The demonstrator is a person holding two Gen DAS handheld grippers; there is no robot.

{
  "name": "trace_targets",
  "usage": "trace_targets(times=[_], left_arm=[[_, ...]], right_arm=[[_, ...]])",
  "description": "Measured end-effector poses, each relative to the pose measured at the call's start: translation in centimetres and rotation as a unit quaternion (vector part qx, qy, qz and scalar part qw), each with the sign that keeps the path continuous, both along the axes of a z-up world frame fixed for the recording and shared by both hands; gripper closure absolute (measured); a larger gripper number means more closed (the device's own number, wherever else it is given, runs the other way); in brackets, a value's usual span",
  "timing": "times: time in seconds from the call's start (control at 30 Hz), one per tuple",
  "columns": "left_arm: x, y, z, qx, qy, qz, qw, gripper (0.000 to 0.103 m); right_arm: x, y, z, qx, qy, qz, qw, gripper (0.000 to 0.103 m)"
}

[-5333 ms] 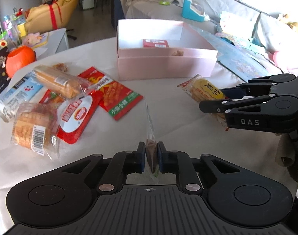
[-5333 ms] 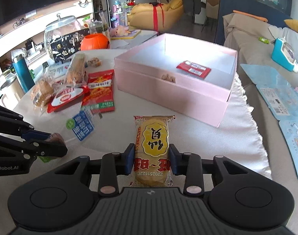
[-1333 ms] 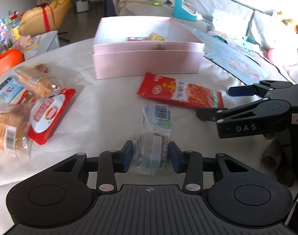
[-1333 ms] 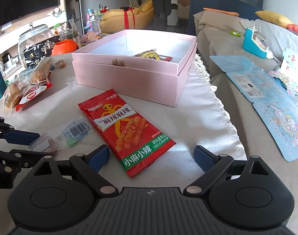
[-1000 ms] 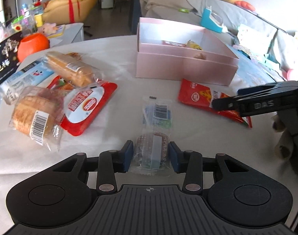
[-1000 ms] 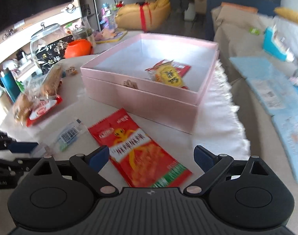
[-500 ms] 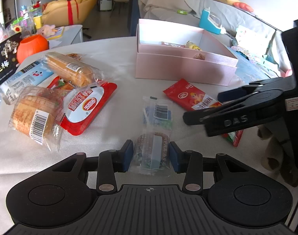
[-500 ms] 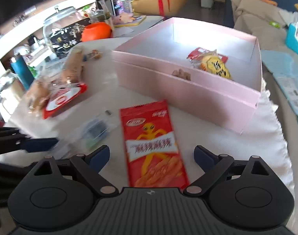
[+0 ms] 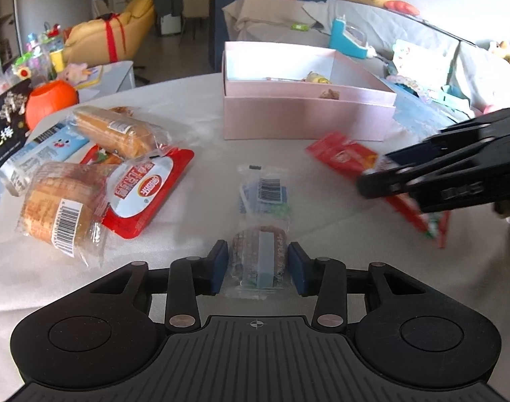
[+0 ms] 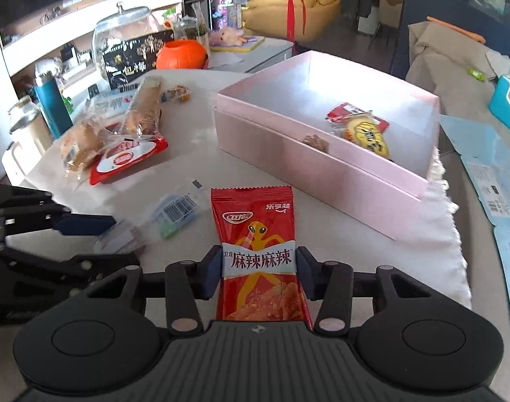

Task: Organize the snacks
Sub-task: 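Close the right gripper on the red spicy-strip packet and lift it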

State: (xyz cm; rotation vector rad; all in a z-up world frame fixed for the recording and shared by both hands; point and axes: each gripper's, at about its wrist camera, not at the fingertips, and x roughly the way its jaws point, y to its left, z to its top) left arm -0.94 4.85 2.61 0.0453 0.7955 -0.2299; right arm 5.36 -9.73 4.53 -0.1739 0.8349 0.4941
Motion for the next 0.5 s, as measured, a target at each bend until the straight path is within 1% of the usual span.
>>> trace_targets(times=[0.03,0.07,0.1,0.17,0.23,0.3,0.33,0.37,0.4,0.43,0.47,0.5], left_arm=[[0.2,0.1,0.3,-0.012,0.002,-0.001,0.9999,0.062],[0.4,0.3,1.0,-0.035,-0.001,-0.004,0.9994,0.062],[0.8,0.5,2.1,-0.055,-0.011,-0.008,0.9984,0.062],[1.9,0.6,4.9,-0.072,-0.039,-0.013,0.9966,0.062],[3.7,0.0,8.7,-0.079,-0.084,-0.026,0.993,0.062],[6.2,-0.6,11.9,-0.087,-0.118,-0.038,0.9885,0.061],[7.6,-0.7,12.8,-0.099,-0.125,-0.039,0.9865,0.057],[9.2,-0.7,13.5,-0.118,-0.126,-0.037,0.9843,0.056],[11.4,-0.4,13.8,-0.146,-0.117,-0.038,0.9816,0.058],[13.4,-0.3,13.5,-0.166,-0.101,-0.041,0.9802,0.058],[15.4,0.0,12.8,-0.182,-0.077,-0.04,0.9794,0.058],[17.0,0.5,11.9,-0.194,-0.059,-0.031,0.9788,0.058]], right_arm=[[-0.3,-0.6,0.4,0.007,-0.001,-0.002,1.0,0.057],[-0.5,-1.1,0.9,0.015,-0.002,-0.005,1.0,0.057],[-0.6,-1.7,1.6,0.024,-0.005,-0.009,1.0,0.057],[-0.6,-2.9,3.5,0.045,-0.02,-0.016,0.999,0.057],[0.1,-4.1,6.3,0.066,-0.046,-0.026,0.996,0.057],[1.3,-4.7,9.5,0.076,-0.081,-0.04,0.993,0.057],[2.1,-4.9,10.9,0.078,-0.096,-0.047,0.991,0.057],[3.3,-5.0,12.4,0.081,-0.106,-0.056,0.989,0.057],[4.6,-5.1,13.6,0.086,-0.109,-0.067,0.988,0.053],[6.2,-5.1,14.6,0.091,-0.108,-0.082,0.987,0.048],[7.7,-5.2,15.1,0.094,-0.106,-0.089,0.986,0.031],[9.2,-5.0,15.3,0.093,-0.101,-0.09,0.986,0.021]])
